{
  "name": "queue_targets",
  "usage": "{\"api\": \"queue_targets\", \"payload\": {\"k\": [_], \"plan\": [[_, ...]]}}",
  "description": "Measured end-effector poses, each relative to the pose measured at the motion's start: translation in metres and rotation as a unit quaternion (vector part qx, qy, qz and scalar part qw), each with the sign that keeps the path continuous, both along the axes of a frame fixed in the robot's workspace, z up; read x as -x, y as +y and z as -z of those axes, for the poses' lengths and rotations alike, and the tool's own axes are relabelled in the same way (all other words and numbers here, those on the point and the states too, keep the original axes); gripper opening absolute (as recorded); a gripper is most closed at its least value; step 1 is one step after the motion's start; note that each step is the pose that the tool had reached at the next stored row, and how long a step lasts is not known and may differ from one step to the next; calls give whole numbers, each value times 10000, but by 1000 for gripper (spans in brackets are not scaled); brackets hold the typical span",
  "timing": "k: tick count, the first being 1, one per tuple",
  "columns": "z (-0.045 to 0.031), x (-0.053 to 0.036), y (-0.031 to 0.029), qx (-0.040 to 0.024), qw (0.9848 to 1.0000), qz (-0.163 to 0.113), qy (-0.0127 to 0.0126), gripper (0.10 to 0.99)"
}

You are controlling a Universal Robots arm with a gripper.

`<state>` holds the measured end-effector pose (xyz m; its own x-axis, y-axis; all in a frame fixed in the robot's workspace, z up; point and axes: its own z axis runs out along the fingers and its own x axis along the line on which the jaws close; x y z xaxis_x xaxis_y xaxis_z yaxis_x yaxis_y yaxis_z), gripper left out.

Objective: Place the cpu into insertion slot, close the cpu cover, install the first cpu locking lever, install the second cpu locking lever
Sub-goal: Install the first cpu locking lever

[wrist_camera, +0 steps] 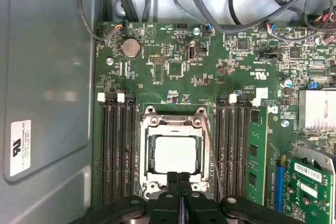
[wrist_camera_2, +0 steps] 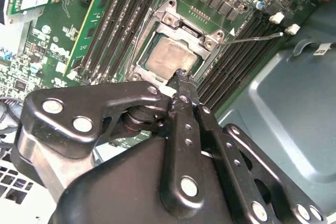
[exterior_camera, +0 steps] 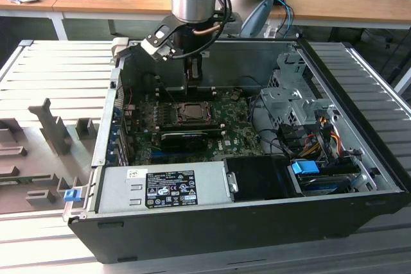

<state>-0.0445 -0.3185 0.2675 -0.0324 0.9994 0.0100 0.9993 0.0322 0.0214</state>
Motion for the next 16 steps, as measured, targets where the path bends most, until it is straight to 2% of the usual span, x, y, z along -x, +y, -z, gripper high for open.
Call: {"api": "queue_targets", "payload": {"k": [3, 6, 16], "plan": [[0, 0, 0, 1, 9995, -304, 1, 106], [1, 0, 0, 1, 9966, -827, 0, 106], [1, 0, 0, 1, 9918, -1276, 0, 106]]}}
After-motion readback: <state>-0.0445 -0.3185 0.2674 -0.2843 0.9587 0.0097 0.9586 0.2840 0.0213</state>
